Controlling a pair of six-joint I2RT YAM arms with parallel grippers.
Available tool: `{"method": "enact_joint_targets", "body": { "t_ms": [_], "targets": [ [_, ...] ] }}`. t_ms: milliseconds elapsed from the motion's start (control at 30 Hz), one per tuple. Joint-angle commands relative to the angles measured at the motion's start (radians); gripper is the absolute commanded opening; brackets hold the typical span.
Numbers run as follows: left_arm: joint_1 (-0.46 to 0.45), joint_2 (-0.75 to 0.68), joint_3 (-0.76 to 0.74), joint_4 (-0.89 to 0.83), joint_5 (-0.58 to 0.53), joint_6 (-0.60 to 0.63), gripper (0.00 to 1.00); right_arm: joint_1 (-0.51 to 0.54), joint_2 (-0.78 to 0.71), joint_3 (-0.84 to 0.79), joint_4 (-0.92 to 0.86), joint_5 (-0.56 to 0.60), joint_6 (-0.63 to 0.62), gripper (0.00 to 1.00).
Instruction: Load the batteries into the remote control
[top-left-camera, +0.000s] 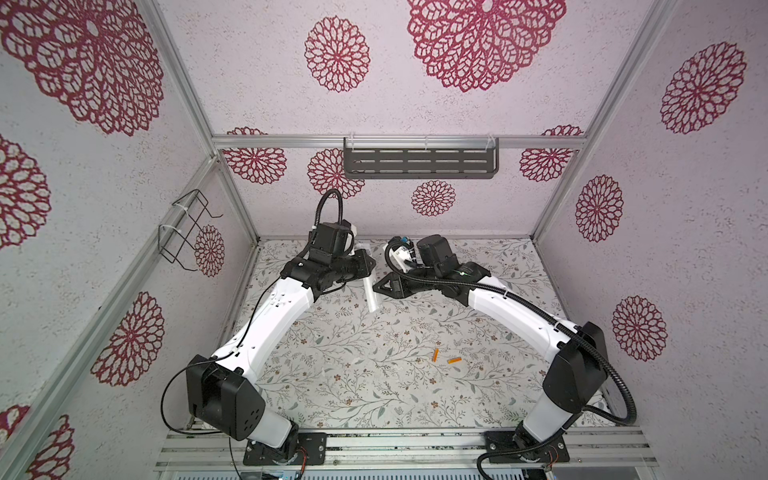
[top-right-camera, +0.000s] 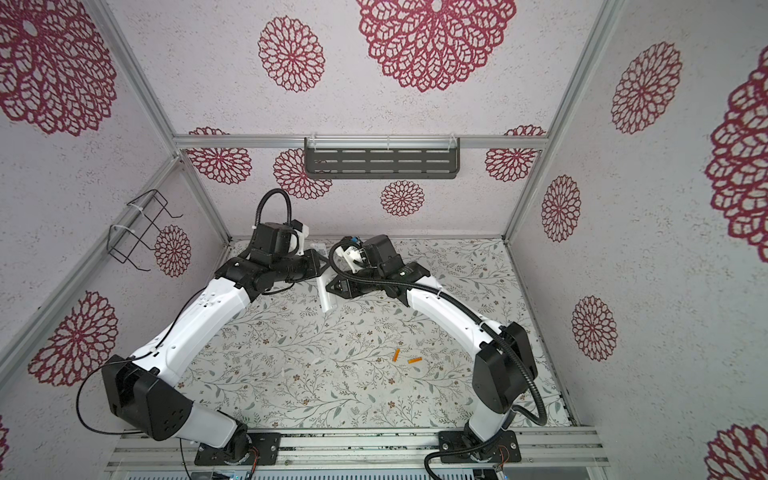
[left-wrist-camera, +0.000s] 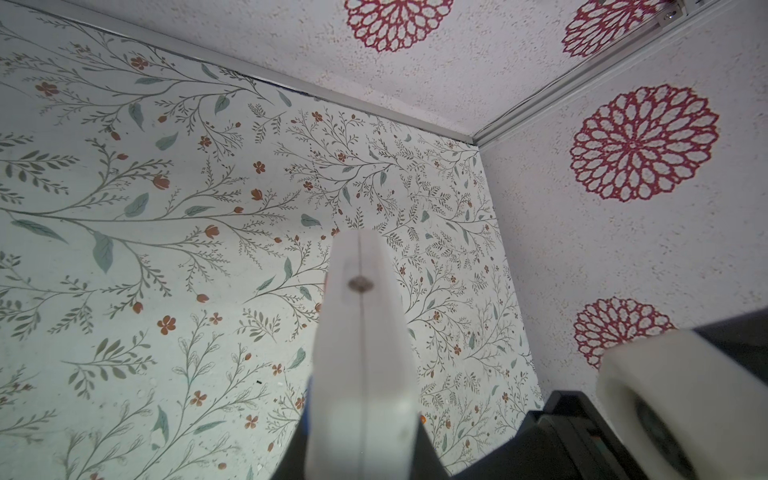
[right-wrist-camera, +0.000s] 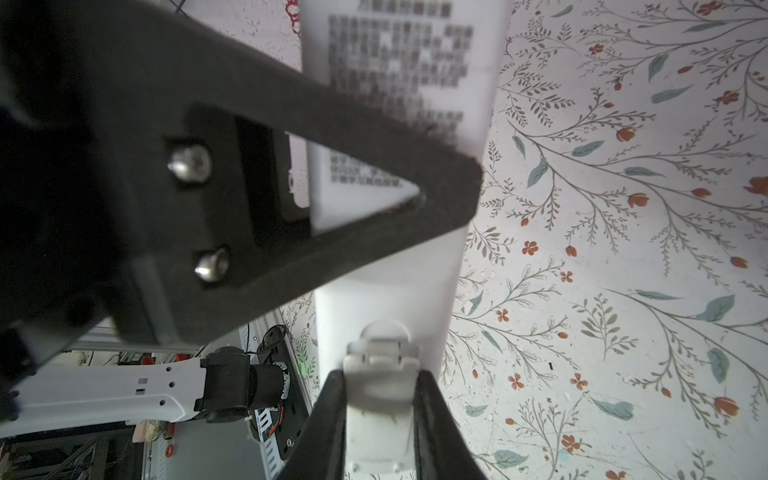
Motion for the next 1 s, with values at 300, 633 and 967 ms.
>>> {"method": "enact_joint_targets", "body": {
  "t_ms": [300, 633, 967],
  "targets": [
    [-0.005, 0.024, 0.030, 0.001, 0.021, 0.013, 0.00, 0.004, -0.073, -0.003, 0.075, 0.012, -0.044, 0.24],
    [-0.003, 0.040, 0.041, -0.015, 0.022, 0.014, 0.00, 0.002, -0.096, -0.042, 0.130, 0.021, -0.038, 0.24],
    [0.001, 0.052, 0.043, -0.013, 0.031, 0.006, 0.00, -0.013, -0.138, -0.131, 0.233, 0.023, -0.011, 0.24]
  ]
}}
